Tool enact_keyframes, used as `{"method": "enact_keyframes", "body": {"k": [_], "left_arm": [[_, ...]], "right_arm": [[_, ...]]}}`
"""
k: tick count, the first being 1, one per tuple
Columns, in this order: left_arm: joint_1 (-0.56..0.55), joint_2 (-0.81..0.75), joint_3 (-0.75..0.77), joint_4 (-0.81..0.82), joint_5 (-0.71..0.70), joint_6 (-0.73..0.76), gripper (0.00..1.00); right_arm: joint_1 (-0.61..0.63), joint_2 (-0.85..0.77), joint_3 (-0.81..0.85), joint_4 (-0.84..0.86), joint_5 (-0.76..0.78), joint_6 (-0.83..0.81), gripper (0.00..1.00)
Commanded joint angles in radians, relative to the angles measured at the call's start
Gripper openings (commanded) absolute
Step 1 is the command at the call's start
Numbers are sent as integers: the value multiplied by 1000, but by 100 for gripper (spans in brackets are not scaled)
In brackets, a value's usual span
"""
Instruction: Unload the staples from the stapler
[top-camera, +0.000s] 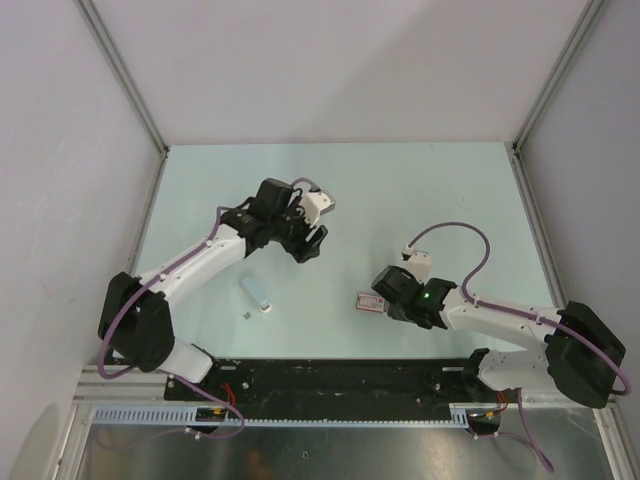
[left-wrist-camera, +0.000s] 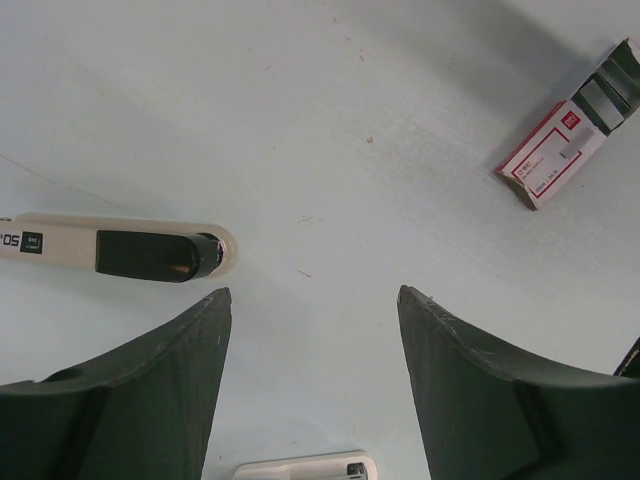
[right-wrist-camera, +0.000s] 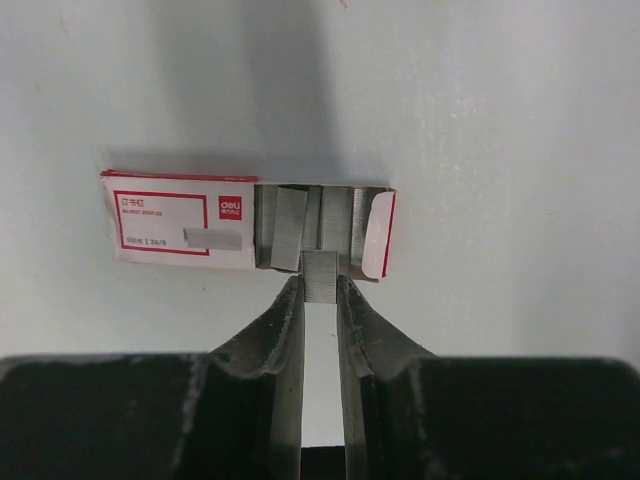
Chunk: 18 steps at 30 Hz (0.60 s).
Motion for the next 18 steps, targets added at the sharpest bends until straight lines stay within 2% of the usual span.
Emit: {"method": "enact_keyframes", "body": {"k": [1, 18], "left_arm": [[-16, -39, 2, 5, 10, 61, 72], [-26, -42, 2, 3, 4, 62, 71]], "right_arm": [[-7, 5, -16, 34, 30, 26, 9], [-21, 8, -35, 30, 6, 26, 10]]}}
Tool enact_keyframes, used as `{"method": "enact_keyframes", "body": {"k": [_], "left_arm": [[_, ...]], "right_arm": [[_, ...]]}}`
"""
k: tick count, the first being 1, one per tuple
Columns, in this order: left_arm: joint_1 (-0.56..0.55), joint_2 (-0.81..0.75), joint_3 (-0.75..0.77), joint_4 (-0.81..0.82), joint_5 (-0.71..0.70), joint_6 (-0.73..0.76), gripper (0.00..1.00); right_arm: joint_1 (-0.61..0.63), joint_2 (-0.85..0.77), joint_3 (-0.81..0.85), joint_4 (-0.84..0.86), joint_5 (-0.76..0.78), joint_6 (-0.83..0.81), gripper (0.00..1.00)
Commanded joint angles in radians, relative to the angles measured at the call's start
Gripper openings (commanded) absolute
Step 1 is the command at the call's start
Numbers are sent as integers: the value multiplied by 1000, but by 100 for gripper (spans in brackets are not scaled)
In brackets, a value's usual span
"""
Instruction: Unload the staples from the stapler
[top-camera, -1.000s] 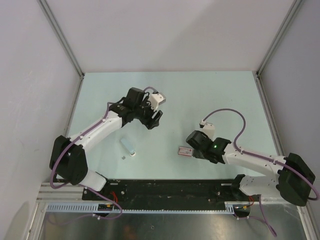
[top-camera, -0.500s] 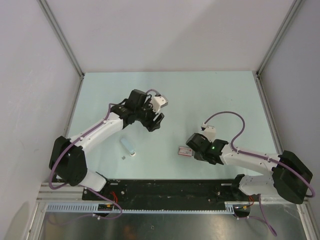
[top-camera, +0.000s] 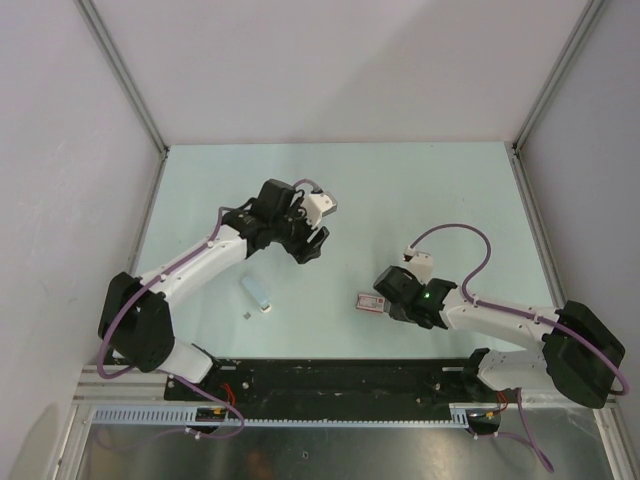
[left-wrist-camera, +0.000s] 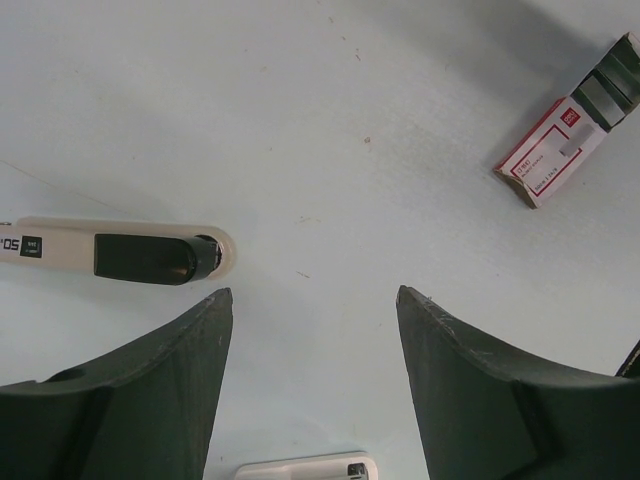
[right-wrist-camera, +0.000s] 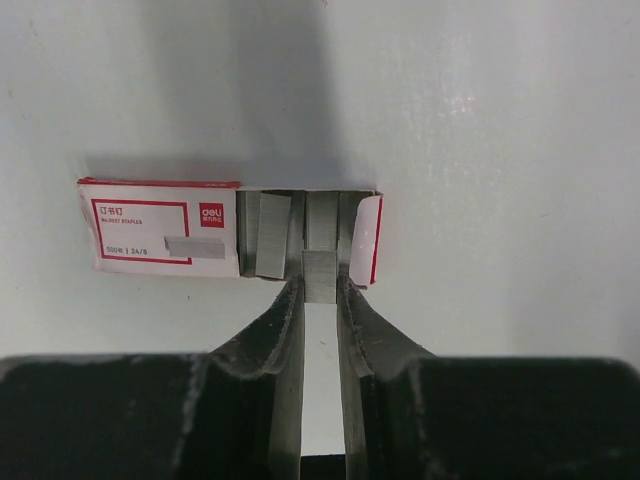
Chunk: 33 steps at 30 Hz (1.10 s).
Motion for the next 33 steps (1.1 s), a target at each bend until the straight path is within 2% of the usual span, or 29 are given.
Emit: {"method": "enact_keyframes", "body": {"k": [1, 33], "left_arm": [[-10, -42, 1, 3, 14, 54, 71], [-32, -53, -2, 4, 8, 60, 70]], "right_arm": [[-2, -1, -13, 11, 11, 26, 10], [-64, 3, -24, 56, -25, -36, 26]]}}
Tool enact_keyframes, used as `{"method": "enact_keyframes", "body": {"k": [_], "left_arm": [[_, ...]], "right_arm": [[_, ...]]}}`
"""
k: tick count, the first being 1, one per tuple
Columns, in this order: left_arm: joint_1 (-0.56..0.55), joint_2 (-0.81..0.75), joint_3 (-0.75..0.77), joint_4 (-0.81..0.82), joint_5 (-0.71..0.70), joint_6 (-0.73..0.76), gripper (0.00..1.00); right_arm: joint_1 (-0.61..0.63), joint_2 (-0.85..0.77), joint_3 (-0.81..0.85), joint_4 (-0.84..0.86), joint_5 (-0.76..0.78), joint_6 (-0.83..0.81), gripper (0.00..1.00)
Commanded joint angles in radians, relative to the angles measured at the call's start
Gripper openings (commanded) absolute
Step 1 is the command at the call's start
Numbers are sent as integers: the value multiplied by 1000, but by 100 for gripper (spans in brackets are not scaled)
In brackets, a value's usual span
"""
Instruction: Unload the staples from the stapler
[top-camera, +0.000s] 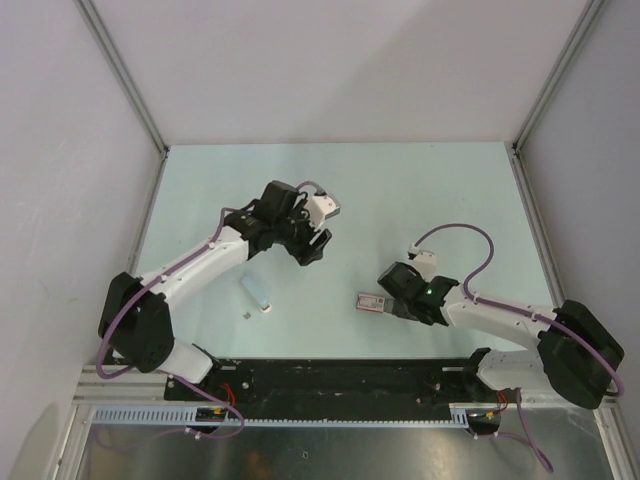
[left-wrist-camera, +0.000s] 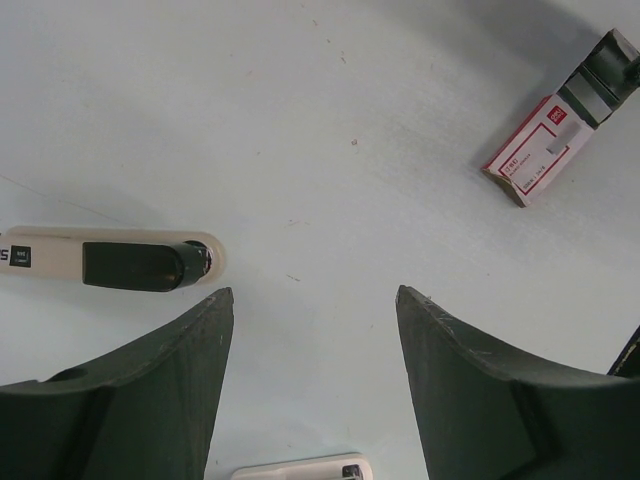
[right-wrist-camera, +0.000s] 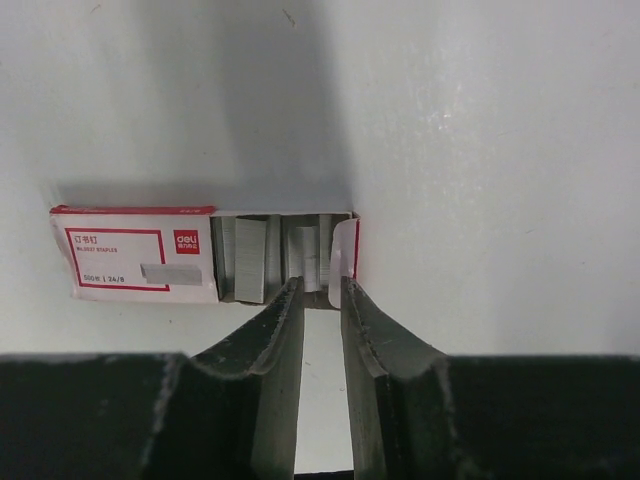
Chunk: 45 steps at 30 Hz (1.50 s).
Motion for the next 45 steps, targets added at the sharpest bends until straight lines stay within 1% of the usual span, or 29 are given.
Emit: {"method": "enact_keyframes", "body": {"k": [1, 11, 19, 22, 26, 29, 31, 33, 37, 45], "left_arm": [[-11, -50, -2, 5, 11, 58, 70], [-14, -51, -6, 5, 8, 55, 70], [-18, -43, -4, 5, 7, 47, 70], [-27, -34, -3, 5, 10, 48, 68], [-71, 5, -8, 7, -16, 85, 66], [-113, 66, -7, 15, -36, 124, 62], [-149, 141, 0, 28, -61, 159, 58], [-172, 192, 7, 37, -71, 178, 55], [-222, 257, 14, 50, -93, 201, 50], [-298, 319, 19, 88, -129, 199, 47]], "right_arm": [[-4, -6, -4, 32, -1, -9, 26], [0, -8, -4, 33, -6, -10, 25], [-12, -87, -4, 29, 7, -33, 25], [-47, -108, -4, 25, 1, -49, 25], [-141, -157, -7, 2, -19, -91, 26], [-220, -199, -33, 15, -77, -117, 26], [-300, -230, -79, 55, -172, -123, 25], [-346, -242, -112, 83, -237, -121, 24], [-397, -240, -167, 129, -330, -110, 20], [-457, -236, -272, 234, -482, -77, 19]]}}
